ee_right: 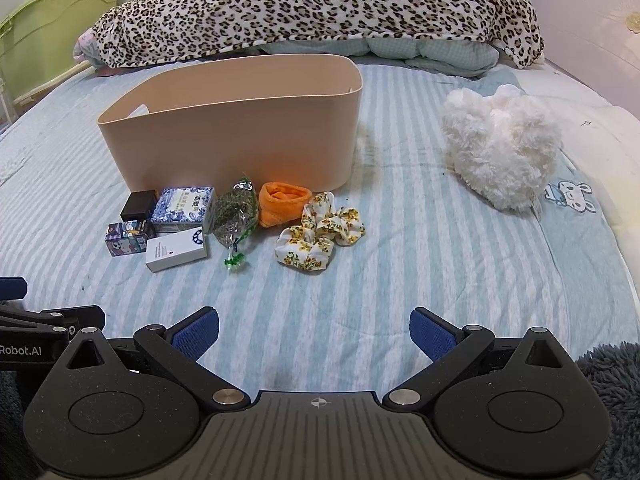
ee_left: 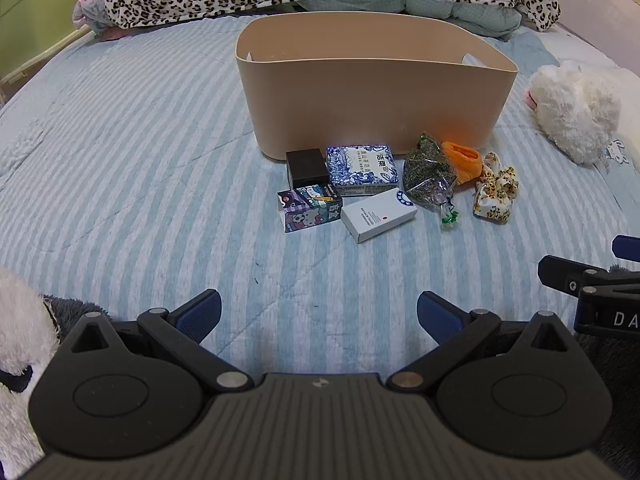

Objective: Organize objects

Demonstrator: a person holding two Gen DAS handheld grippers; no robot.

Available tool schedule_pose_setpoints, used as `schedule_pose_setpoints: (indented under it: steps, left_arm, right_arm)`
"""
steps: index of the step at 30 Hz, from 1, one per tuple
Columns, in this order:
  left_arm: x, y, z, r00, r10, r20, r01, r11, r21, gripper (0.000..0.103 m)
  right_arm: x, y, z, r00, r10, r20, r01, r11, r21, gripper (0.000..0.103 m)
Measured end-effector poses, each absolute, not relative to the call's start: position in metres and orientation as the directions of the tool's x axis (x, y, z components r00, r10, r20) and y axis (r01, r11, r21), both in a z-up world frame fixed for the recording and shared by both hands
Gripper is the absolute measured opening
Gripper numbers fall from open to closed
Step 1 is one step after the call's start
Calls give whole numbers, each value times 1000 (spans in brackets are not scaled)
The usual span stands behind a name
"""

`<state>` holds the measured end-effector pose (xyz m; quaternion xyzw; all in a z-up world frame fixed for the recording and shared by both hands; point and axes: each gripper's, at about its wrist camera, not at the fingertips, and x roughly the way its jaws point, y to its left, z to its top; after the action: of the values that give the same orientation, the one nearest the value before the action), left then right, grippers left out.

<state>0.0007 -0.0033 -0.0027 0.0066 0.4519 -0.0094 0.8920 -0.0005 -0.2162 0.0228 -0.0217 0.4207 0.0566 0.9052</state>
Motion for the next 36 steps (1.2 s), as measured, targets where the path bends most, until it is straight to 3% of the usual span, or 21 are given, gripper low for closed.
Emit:
schedule_pose_setpoints:
  steps: [36]
  left_arm:
    - [15, 5, 2, 597, 9, -802, 10, 1000, 18, 103]
  right_arm:
    - [12, -221, 25, 620, 60, -783, -86, 996, 8, 103]
